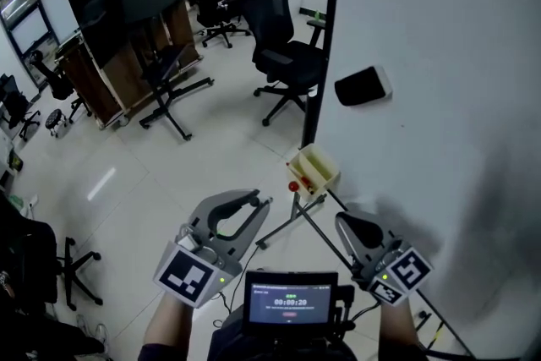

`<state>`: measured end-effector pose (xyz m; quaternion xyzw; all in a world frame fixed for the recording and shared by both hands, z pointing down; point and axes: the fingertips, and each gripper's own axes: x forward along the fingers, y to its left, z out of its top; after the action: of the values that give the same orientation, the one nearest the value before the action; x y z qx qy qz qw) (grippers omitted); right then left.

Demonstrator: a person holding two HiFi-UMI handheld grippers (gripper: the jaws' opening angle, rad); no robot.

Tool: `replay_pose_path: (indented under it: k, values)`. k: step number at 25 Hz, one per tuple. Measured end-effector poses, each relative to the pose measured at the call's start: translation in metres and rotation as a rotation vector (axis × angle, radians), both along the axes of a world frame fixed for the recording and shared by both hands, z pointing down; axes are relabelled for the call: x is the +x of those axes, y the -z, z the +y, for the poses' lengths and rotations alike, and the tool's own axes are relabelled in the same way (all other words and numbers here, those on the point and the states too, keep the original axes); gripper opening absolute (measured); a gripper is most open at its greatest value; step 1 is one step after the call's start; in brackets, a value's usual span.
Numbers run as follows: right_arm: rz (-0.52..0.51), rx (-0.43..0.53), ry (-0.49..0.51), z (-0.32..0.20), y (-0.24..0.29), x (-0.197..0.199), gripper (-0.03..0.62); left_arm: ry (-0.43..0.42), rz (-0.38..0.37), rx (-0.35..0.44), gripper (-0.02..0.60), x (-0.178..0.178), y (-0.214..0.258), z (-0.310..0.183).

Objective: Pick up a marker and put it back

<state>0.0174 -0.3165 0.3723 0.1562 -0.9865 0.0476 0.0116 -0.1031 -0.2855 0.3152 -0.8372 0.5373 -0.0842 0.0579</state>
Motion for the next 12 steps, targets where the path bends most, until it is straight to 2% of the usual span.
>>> replay_pose_path:
  k: [7, 12]
  values:
    - [0.045, 0.009, -0.071, -0.048, -0.001, -0.031, 0.015, -0.108, 0.016, -0.005, 0.072, -0.022, -0.007, -0.067]
    - [0.087, 0.045, -0.186, -0.073, -0.002, -0.063, 0.015, -0.226, 0.052, -0.005, 0.072, -0.050, -0.013, -0.106]
